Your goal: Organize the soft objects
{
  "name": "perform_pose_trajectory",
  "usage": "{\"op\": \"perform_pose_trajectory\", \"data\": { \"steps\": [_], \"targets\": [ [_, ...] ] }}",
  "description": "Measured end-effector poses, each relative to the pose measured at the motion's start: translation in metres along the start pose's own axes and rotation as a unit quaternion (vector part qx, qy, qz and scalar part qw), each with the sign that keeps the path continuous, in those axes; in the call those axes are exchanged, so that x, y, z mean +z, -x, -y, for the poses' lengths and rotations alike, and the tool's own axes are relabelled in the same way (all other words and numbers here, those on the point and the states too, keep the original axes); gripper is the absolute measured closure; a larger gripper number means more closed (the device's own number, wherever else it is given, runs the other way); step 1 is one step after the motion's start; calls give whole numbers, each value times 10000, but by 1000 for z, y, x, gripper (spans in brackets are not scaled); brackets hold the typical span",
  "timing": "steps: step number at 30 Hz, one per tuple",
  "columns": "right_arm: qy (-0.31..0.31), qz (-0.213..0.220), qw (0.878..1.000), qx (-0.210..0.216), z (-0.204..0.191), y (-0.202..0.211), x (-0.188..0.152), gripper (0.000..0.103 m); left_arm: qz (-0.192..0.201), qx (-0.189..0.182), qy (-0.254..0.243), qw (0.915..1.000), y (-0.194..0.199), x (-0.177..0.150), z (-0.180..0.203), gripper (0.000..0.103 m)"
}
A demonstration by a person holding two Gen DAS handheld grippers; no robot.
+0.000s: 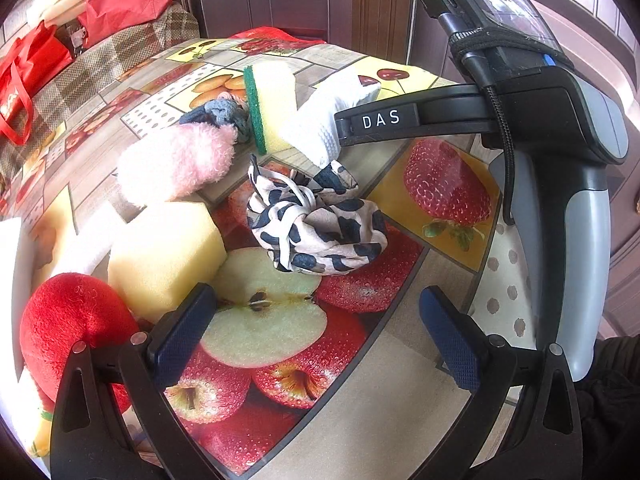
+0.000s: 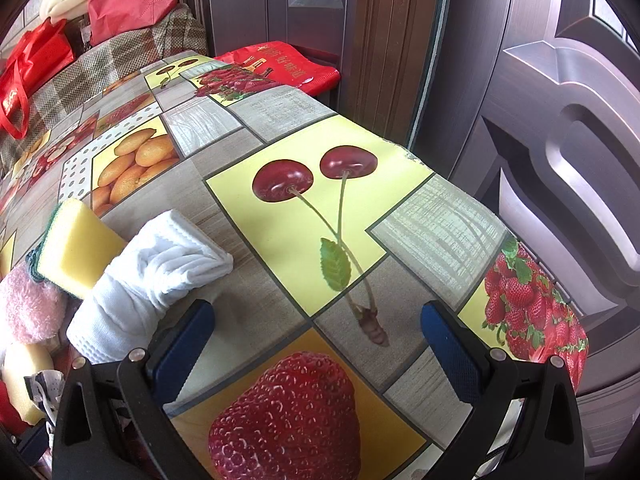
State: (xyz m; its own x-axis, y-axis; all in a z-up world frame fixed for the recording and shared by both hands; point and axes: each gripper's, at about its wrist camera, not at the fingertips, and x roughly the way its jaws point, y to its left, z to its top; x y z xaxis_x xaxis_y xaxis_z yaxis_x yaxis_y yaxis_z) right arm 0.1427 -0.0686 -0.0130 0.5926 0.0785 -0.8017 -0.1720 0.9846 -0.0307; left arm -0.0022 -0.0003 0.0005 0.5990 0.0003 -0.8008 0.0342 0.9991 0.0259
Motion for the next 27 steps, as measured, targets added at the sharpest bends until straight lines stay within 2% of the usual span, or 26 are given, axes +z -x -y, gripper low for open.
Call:
{"op": "perform_pose_trajectory", "data": {
  "steps": [27],
  "targets": [
    [-2, 0, 10000, 1, 0, 0, 0, 0, 0, 0, -14, 10000, 0, 0, 2, 1]
  ]
}}
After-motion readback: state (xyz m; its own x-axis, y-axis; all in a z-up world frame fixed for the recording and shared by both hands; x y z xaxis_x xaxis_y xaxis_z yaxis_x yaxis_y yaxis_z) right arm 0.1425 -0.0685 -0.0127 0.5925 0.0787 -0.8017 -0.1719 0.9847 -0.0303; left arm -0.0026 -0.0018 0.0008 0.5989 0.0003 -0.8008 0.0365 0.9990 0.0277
